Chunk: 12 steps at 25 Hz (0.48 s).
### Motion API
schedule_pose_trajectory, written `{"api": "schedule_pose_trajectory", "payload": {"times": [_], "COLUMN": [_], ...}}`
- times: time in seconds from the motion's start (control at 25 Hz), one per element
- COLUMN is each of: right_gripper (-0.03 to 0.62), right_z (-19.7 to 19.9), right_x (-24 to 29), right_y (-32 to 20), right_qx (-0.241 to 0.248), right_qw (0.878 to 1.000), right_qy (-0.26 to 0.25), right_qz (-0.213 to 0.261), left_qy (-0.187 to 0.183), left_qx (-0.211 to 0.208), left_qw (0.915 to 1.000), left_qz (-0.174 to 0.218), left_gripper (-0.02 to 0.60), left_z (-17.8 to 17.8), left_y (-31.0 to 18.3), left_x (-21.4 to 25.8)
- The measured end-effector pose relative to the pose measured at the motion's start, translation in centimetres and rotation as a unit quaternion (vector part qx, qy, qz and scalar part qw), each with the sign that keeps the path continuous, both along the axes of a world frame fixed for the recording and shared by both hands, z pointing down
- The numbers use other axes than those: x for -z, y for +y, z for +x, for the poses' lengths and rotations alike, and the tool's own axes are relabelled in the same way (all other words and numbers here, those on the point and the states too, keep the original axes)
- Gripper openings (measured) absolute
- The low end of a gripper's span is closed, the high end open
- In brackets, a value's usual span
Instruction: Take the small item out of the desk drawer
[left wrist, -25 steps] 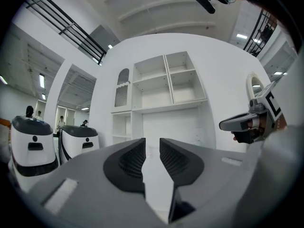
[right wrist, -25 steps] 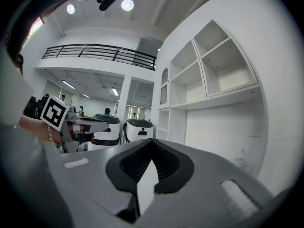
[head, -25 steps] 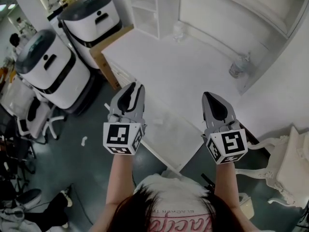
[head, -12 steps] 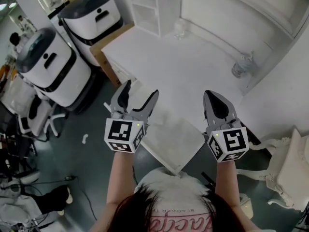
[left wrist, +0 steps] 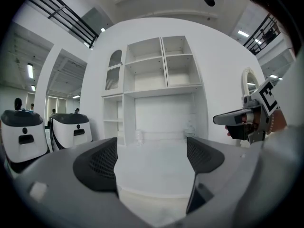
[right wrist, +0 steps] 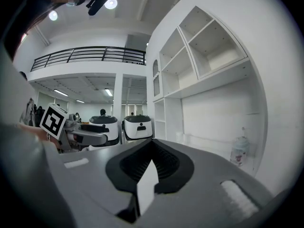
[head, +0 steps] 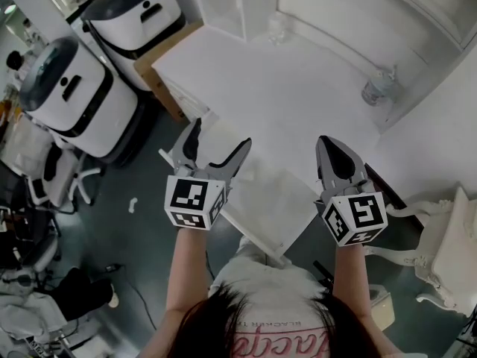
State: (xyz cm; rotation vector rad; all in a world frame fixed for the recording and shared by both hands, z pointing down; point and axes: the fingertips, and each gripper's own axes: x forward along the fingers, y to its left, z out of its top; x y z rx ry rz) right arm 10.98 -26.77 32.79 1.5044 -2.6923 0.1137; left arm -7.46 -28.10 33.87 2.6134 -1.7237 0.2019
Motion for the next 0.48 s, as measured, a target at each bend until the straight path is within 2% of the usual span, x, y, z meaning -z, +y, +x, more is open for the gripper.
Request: {"api": "schedule_pose_trajectory", "payload": {"times": [0.48], "right_gripper": [0.002], "right_z": [1.3], "right_x": [-6.7], "right_y": [0.4], "right_qx": [-0.052], "right_qw": [0.995], "right_qy": [-0.002], "right_qz": [-0.085], "left_qy": [-0.012], "left_qx": [-0.030], "left_qw": [0.9949], "left_qz": [-0.096], "left_gripper": [0.456], "left_z": [-0.1], "left_y": [0.0], "left_x": [-7.6]}}
